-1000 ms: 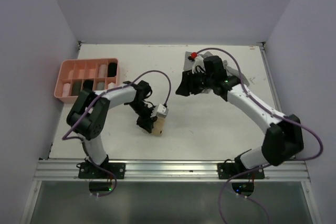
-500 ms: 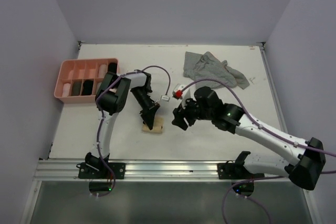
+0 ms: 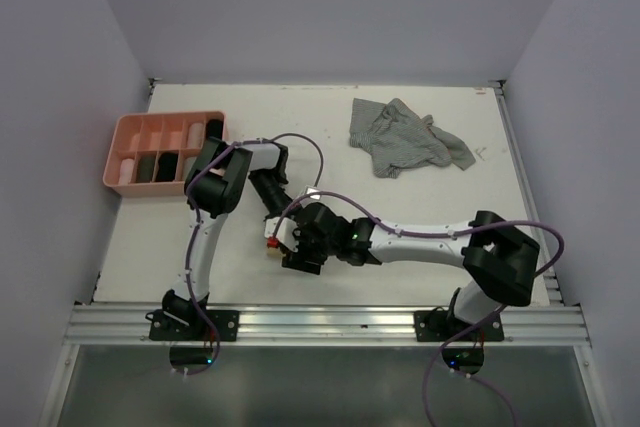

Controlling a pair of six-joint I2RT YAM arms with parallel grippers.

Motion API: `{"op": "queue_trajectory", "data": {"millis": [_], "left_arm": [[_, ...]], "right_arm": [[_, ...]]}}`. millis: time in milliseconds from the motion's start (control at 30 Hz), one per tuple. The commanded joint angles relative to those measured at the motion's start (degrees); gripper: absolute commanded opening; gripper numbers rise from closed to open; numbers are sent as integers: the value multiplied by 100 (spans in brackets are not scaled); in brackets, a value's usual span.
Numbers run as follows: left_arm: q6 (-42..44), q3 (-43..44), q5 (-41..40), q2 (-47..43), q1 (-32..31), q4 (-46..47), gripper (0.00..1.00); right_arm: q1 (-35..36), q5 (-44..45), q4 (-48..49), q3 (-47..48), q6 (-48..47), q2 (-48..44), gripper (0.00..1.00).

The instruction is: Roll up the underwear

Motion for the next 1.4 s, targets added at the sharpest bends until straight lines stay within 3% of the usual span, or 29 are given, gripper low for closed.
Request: {"op": "queue_trajectory", "data": {"millis": [0, 333, 433, 567, 667, 800, 1067, 1133, 1233, 1367], "left_arm": [[483, -278, -963, 261, -7, 1768, 9], [431, -217, -1016, 252, -7, 1803, 15], [448, -191, -1007, 235, 2, 1803, 15], [466, -191, -1007, 129, 11, 1821, 16], [404, 36, -1016, -64, 54, 1725, 24], [238, 696, -761, -633, 388, 1522, 32], [-263, 2480, -147, -1452, 1627, 1574, 43], [-386, 2315, 292, -1899, 1952, 1942, 45], [-597, 1254, 426, -2900, 2260, 2908, 46], [-572, -852, 171, -4751, 2314, 4156, 47]], "right_arm": [[95, 171, 680, 372, -316, 232, 67], [130, -216, 654, 486, -325, 1015, 61], [121, -321, 663, 478, -229, 1217, 52], [130, -436, 672, 443, -123, 1306, 18], [130, -585, 602, 408, -53, 1315, 0], [130, -787, 417, 363, 114, 1254, 0], [-45, -1515, 74, 389, 877, 1358, 0], [-246, -1735, -57, 495, 1106, 1578, 0], [-580, -2245, -207, 750, 1520, 1990, 0], [-1038, -3088, -67, 969, 2204, 2465, 0]]}}
